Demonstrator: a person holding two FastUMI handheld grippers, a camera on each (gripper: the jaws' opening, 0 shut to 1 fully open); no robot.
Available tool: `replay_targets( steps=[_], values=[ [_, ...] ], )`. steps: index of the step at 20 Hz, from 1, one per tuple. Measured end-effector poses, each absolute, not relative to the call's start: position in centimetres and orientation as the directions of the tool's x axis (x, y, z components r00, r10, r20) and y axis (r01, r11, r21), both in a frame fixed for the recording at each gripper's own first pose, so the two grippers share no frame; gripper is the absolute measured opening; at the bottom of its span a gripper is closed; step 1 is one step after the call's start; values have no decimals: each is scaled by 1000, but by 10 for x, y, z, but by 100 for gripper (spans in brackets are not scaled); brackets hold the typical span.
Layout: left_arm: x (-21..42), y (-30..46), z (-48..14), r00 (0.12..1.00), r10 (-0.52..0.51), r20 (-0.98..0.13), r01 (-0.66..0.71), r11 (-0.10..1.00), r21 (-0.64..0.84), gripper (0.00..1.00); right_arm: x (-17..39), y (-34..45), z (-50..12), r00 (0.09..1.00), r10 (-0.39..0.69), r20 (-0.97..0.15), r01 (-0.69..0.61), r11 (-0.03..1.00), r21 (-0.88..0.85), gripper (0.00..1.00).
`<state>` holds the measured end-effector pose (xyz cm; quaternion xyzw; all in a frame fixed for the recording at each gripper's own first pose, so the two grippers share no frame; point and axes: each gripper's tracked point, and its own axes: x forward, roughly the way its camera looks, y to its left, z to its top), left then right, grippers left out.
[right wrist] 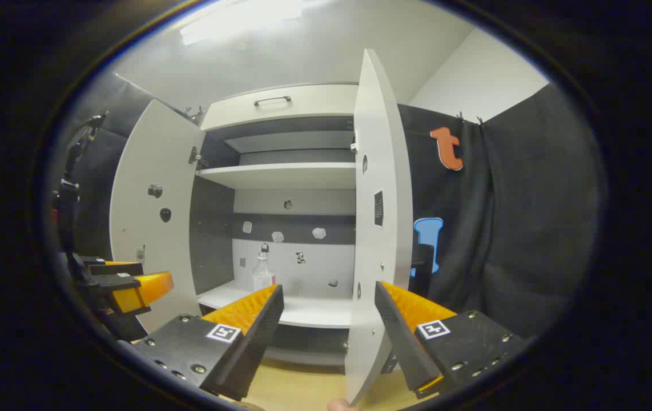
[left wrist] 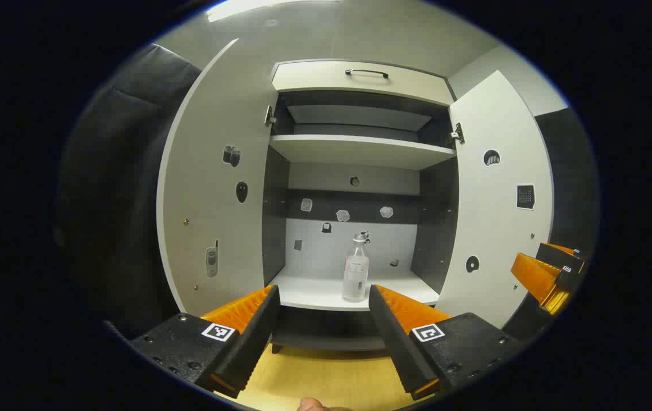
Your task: Grasp the bottle in the cabinet with the left hand and place it on the coaster, then close the right door with the right hand and the left door with the left hand.
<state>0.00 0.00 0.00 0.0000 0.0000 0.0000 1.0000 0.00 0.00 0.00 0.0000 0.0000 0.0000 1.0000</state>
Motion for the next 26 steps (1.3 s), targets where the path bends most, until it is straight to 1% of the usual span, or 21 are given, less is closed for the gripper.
replay_targets(
  steps=[1, 2, 3, 4, 5, 15, 22, 23, 24, 26],
  values=[
    [0, -2, -1, 1000, -4, -1, 4, 1000, 2, 93, 1, 0, 0, 1000, 1, 1, -1, 1000, -7, 97],
    [1, -3, 0, 1000, -9, -2, 9, 1000, 2, 96, 0, 1, 0, 1000, 2, 0, -2, 1000, -11, 97],
    [1, -5, 0, 1000, -12, -1, 12, 1000, 4, 96, 0, 1, -1, 1000, 3, -3, -3, 1000, -12, 97],
    [0, -5, 2, 1000, -14, 3, 14, 1000, 6, 93, 0, 1, -1, 1000, 3, -4, -3, 1000, -9, 97],
    [-1, -4, 3, 1000, -14, 7, 14, 1000, 10, 96, -1, 1, -1, 1000, 1, -5, -1, 1000, -6, 97],
    [-10, -1, 8, 1000, 3, 30, -3, 1000, 1, 96, -16, -2, -3, 1000, -5, -10, 5, 1000, -18, 97],
    [-3, -12, -2, 1000, -10, 13, 10, 1000, -23, 96, -18, -11, 0, 1000, -13, -8, 13, 999, -41, 97],
    [-1, -13, -4, 1000, -11, 9, 11, 1000, -24, 93, -18, -14, 0, 1000, -17, -9, 17, 999, -41, 97],
    [1, -14, -6, 1000, -12, 2, 12, 1000, -23, 96, -18, -17, -2, 1000, -22, -12, 22, 999, -42, 97],
    [6, -16, -11, 1000, -15, -12, 15, 1000, -27, 96, -18, -22, -2, 999, -36, -17, 35, 998, -48, 97]
  ],
)
